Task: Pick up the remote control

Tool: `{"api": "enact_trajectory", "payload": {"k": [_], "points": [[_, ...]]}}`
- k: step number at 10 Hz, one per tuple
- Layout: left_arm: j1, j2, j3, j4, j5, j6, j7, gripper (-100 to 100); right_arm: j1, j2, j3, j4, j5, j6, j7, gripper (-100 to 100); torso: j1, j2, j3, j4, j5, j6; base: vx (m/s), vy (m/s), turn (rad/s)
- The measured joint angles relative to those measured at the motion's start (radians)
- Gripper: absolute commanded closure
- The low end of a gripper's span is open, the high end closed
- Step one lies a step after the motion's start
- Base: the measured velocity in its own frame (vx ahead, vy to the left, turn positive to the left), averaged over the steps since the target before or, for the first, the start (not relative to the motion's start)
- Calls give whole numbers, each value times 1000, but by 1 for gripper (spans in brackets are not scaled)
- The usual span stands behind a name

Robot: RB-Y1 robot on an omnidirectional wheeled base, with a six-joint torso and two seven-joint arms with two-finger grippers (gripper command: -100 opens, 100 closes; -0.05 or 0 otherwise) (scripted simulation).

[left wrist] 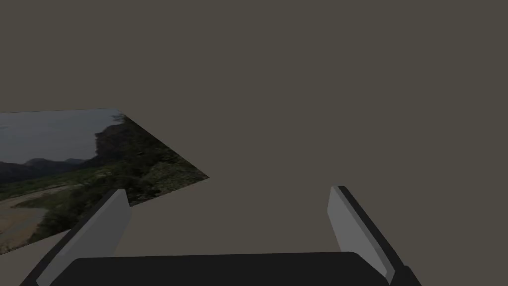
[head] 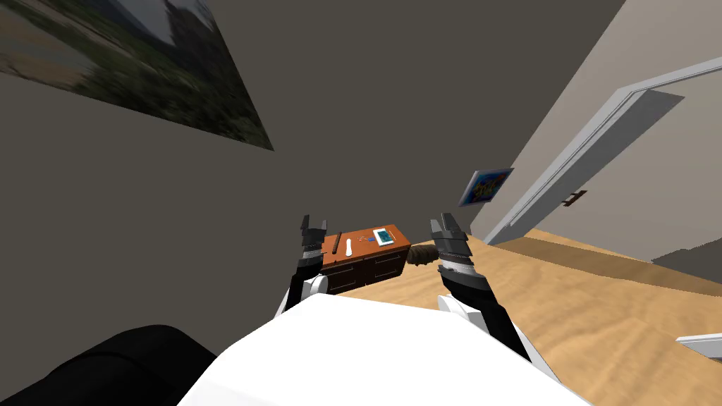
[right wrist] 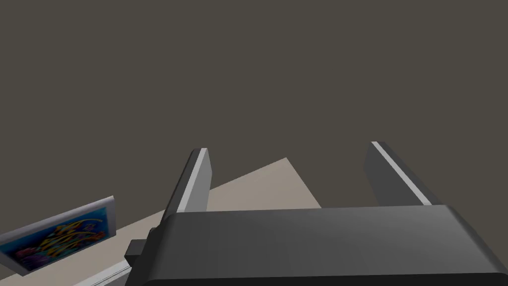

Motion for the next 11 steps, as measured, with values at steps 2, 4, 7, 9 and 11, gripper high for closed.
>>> {"api": "enact_trajectory", "payload": {"k": [2,4,7,9,11], "points": [[5,39,-9,15,-27,1,-12,-100,0,0,0,0,0,0,0,0,0,3,2,1,0,0,-67,0,-129],[16,86,-15,29,-61,8,-26,-100,0,0,0,0,0,0,0,0,1,5,3,1,0,0,-78,4,-162],[30,164,-30,75,-141,14,-61,-100,0,0,0,0,0,0,0,0,0,6,3,1,0,0,-84,-9,-237],[37,230,-34,98,-199,40,-88,-100,0,0,0,0,0,0,0,0,1,6,4,1,0,0,-69,4,-175],[56,264,-47,126,-253,39,-113,-100,0,0,0,0,0,0,0,0,1,3,2,1,0,0,-45,-5,-287]]}}
